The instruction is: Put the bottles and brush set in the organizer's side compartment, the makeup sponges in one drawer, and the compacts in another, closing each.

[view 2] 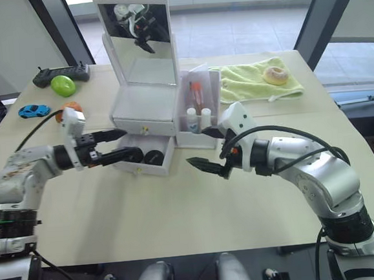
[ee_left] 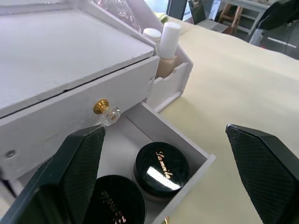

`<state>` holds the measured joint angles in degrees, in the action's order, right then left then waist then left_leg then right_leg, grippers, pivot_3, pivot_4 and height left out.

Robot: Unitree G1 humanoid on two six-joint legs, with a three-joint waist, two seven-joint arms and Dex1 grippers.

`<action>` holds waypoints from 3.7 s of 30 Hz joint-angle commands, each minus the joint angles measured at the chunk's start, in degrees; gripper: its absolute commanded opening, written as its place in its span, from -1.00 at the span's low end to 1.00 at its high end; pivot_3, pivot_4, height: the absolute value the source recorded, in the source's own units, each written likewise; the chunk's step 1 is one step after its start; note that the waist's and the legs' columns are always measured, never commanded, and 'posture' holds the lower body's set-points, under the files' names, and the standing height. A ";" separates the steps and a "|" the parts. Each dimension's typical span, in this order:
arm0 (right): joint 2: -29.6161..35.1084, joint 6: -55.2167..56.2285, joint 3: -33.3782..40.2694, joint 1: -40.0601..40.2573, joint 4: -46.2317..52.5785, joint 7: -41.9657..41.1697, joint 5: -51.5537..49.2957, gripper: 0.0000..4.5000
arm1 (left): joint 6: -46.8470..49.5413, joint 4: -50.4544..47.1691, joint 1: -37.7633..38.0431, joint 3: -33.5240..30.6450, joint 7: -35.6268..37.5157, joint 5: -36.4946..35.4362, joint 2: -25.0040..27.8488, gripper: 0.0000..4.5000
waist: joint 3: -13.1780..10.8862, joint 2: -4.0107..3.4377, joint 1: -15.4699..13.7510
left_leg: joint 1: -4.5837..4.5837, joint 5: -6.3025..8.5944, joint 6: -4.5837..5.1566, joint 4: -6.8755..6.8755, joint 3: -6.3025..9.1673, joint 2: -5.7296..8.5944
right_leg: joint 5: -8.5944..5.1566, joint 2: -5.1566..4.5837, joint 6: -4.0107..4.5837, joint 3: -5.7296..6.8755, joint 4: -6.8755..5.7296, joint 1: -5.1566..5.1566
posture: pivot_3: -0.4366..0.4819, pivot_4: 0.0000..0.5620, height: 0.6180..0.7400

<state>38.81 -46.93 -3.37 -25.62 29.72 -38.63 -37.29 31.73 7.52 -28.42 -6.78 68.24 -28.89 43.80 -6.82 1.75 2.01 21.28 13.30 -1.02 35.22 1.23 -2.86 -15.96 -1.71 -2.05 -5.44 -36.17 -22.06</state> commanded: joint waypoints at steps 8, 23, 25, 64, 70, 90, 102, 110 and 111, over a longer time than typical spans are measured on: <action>0.66 0.00 3.19 1.33 3.25 -0.03 -1.19 1.00 | -3.95 2.39 8.43 2.21 8.15 3.03 7.19 -0.54 | -0.04 -0.05 0.00 | 0.00 0.00 0.00 -0.05 0.00 -0.02 | -0.05 -0.01 0.06 0.02 0.00 -0.03 | -0.05 -0.47 1.00; 1.32 -1.69 4.78 1.22 4.43 0.77 -1.59 1.00 | -19.28 11.06 -0.56 7.45 -8.94 15.02 -9.78 -0.98 | -0.01 0.00 -0.84 | 0.07 0.00 0.00 0.03 0.00 0.00 | -0.01 0.04 0.09 -0.04 0.00 -0.02 | -0.05 -0.47 1.00; 1.32 -1.83 4.76 1.19 4.55 0.86 -1.73 1.00 | -20.76 13.50 -2.21 7.81 -11.26 16.47 -11.46 -0.98 | -0.01 -0.01 -0.85 | 0.06 0.00 0.00 0.03 0.03 0.00 | 0.00 0.07 0.09 -0.05 -0.02 -0.02 | -0.05 -0.47 1.00; 9.27 -0.97 24.44 20.04 6.24 -1.48 -4.53 1.00 | -15.78 7.76 1.19 -2.04 -0.92 6.90 -1.95 -0.48 | -0.01 -0.03 -0.20 | 0.06 0.00 0.00 -0.04 0.14 -0.06 | 0.01 0.15 0.06 -0.03 -0.03 0.01 | -0.05 -0.47 1.00; 10.53 5.70 41.58 36.72 -1.20 -9.01 -0.29 1.00 | -12.46 4.08 13.73 -14.54 1.54 2.15 8.43 0.36 | -0.01 -0.04 -0.35 | -0.12 0.00 0.00 -0.05 0.07 -0.05 | -0.28 0.08 -0.33 -0.02 0.07 0.18 | -0.05 -0.47 1.00; 11.38 11.50 48.87 43.46 -11.22 -16.02 1.55 1.00 | -14.70 4.62 27.55 -25.95 -3.31 2.47 12.94 0.97 | -0.08 -0.13 0.04 | -0.20 0.01 -0.02 -0.29 -0.02 -0.08 | -0.42 0.06 -0.15 -0.08 0.06 0.10 | -0.05 -0.47 1.00; 11.51 8.37 50.13 42.70 -7.47 -14.40 -0.53 1.00 | -12.95 3.39 26.44 -24.92 -4.26 2.04 13.27 0.97 | -0.07 -0.13 0.07 | -0.21 0.01 -0.02 -0.30 -0.02 -0.07 | -0.42 0.07 -0.15 -0.08 0.05 0.10 | -0.05 -0.47 1.00; 11.23 7.08 49.70 41.76 -6.33 -13.25 -1.57 1.00 | -12.13 1.83 25.52 -24.79 -5.74 2.13 13.04 0.97 | -0.07 -0.13 0.11 | -0.21 0.01 -0.02 -0.30 -0.02 -0.07 | -0.41 0.07 -0.15 -0.09 0.04 0.10 | -0.05 -0.47 1.00; 11.14 6.98 49.64 41.70 -6.18 -13.14 -1.67 1.00 | -12.06 1.59 25.43 -24.92 -5.87 2.00 12.95 0.97 | -0.07 -0.13 0.11 | -0.21 0.01 -0.02 -0.30 -0.02 -0.07 | -0.41 0.07 -0.14 -0.09 0.04 0.10 | -0.05 -0.47 1.00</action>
<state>49.23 -39.50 44.84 16.61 22.05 -52.08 -37.47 19.85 10.64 -2.20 -31.02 62.90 -26.12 56.49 -6.89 1.62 2.12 21.07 13.31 -1.04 34.92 1.21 -2.94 -16.37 -1.63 -2.20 -5.53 -36.13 -21.96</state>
